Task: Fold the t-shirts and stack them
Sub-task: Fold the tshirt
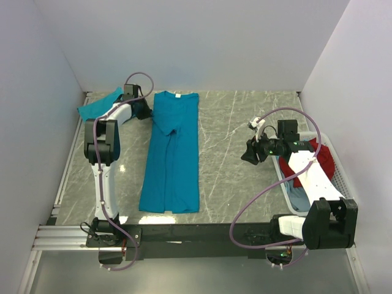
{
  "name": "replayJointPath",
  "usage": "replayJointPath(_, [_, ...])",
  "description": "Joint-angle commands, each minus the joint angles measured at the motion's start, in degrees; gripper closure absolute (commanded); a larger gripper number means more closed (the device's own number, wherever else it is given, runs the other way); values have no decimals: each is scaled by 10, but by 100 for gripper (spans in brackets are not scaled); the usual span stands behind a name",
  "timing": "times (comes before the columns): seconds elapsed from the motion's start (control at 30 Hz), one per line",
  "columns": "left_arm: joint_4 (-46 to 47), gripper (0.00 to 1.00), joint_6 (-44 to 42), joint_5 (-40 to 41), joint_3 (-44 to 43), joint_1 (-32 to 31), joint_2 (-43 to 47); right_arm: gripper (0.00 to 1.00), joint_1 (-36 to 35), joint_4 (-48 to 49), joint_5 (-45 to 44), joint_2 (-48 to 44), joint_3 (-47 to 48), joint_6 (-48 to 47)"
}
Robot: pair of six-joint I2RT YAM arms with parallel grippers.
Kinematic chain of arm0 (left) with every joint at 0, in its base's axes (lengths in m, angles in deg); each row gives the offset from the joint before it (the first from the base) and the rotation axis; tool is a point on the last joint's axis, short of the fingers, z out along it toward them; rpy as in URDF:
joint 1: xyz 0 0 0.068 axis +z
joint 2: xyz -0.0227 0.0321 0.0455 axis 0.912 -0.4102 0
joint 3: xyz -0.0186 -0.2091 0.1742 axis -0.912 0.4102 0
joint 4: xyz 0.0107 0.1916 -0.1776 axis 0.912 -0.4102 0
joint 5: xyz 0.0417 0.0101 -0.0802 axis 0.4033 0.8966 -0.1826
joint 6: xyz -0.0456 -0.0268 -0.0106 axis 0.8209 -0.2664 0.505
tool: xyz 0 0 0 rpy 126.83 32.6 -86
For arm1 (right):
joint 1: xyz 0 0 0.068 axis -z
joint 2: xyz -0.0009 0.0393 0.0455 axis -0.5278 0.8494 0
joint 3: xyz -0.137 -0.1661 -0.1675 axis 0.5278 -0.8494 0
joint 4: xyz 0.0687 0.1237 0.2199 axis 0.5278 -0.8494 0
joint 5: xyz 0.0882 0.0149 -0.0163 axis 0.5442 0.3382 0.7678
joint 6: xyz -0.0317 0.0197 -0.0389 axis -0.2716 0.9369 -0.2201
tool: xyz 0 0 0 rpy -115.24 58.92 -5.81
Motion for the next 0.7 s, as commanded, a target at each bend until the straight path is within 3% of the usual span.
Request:
replayJointPath(0.0, [17,100,-18,-25,-26,1,28,46,-1,-4,9,-1,22,-7])
replayJointPath(0.4, [1,100,-61,-33,-40,-62,65,46,-1,-7,10,1,23,-8])
replayJointPath(0.67, [-39,95,-81,-30,-91,-125,29,45,-1,-7,10,0,24,-9])
